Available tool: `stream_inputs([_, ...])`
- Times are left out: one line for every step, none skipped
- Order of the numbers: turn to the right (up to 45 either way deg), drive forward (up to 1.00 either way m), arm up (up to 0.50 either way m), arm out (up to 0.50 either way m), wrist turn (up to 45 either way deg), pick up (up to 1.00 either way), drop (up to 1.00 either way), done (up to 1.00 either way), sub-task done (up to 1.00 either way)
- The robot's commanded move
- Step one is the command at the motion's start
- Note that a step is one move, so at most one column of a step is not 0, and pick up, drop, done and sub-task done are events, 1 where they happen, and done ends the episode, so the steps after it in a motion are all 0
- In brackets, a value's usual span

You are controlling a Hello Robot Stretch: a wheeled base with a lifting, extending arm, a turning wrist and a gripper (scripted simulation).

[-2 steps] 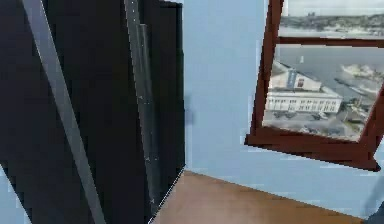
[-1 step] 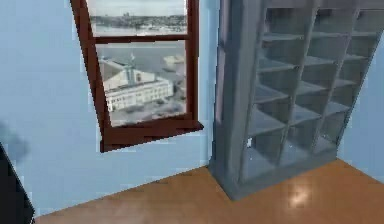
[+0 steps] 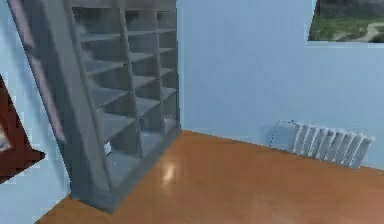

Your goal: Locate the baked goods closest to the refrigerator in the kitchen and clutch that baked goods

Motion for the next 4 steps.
stream_inputs([45.0, 0.0, 0.0, 0.0, 0.0, 0.0, 0.0, 0.0, 0.0])
stream_inputs([9.0, 0.0, 0.0, 0.0, 0.0, 0.0, 0.0, 0.0, 0.0])
stream_inputs([0.0, 0.35, 0.0, 0.0, 0.0, 0.0, 0.0, 0.0, 0.0])
stream_inputs([45.0, 0.0, 0.0, 0.0, 0.0, 0.0, 0.0, 0.0, 0.0])
